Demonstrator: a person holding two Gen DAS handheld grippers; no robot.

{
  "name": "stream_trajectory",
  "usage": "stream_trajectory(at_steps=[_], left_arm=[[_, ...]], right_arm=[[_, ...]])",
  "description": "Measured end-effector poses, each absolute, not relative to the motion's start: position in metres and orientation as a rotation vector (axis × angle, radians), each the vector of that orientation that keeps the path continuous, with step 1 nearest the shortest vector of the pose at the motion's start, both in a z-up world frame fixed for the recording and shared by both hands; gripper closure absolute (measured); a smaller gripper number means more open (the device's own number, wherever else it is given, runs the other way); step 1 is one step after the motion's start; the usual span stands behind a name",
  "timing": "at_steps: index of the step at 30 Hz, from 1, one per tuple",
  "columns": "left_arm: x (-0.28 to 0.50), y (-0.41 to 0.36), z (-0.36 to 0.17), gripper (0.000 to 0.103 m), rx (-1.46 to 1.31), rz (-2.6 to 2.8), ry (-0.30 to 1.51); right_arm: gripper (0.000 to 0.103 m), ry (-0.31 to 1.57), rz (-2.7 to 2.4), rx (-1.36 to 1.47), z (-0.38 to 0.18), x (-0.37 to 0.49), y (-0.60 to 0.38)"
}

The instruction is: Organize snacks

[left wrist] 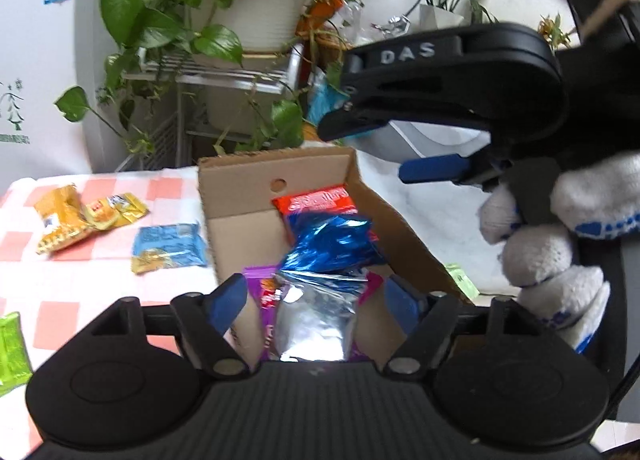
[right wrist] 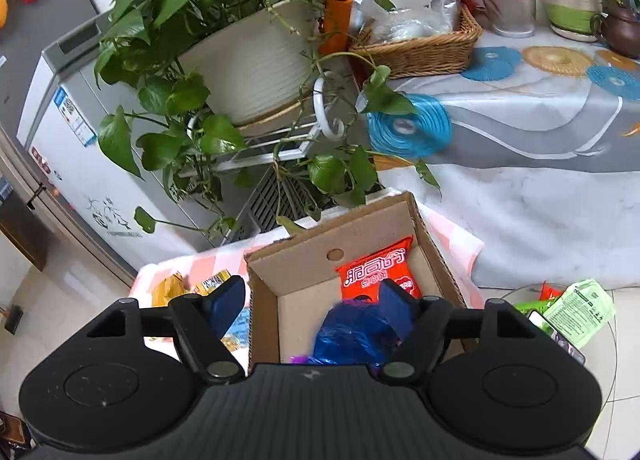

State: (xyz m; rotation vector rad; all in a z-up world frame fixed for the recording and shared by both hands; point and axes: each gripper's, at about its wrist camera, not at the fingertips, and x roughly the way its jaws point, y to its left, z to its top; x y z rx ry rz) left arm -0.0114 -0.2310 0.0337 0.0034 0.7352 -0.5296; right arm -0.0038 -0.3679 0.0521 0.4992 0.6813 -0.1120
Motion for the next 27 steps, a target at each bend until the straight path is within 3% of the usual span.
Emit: stream_trajectory(at_steps=[9,27], left_arm=[[-0.008,-0.21,0.043,0.017,0.015,-0.499,0.726],[0.014,-0.112,0.046,0.014,-0.031,-0.323,0.755]], right_arm=[[0.017,0.681,-0.06,0.476,0.053,0.003,-0.354],[0.011,0.712,0.0,0.404,0.05,0.013,-0.329]])
